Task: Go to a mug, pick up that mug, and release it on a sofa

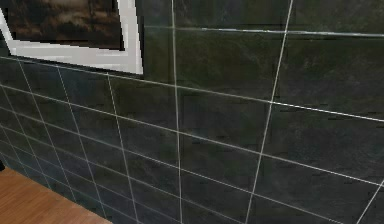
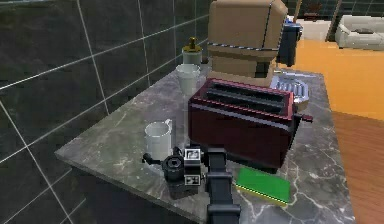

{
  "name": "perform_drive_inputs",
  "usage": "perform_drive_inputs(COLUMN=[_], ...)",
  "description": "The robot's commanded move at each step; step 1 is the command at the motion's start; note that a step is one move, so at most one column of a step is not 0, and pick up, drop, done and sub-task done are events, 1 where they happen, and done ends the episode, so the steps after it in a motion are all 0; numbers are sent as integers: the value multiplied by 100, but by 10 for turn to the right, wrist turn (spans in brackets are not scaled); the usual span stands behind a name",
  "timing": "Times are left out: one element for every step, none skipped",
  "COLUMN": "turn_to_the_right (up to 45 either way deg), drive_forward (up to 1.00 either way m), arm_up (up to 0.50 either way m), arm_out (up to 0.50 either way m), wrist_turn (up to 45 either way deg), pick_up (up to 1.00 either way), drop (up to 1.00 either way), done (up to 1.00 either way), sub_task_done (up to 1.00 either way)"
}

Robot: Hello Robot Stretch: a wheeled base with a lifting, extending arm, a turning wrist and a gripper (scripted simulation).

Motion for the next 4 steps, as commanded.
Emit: perform_drive_inputs(turn_to_the_right=[0,0,0,0], drive_forward=[0,0,0,0], arm_up=[0,10,6,0], arm_out=[0,0,0,0], wrist_turn=[0,0,0,-450], pick_up=[100,0,0,0], drop=[0,0,0,0], done=[0,0,0,0], sub_task_done=[0,0,0,0])
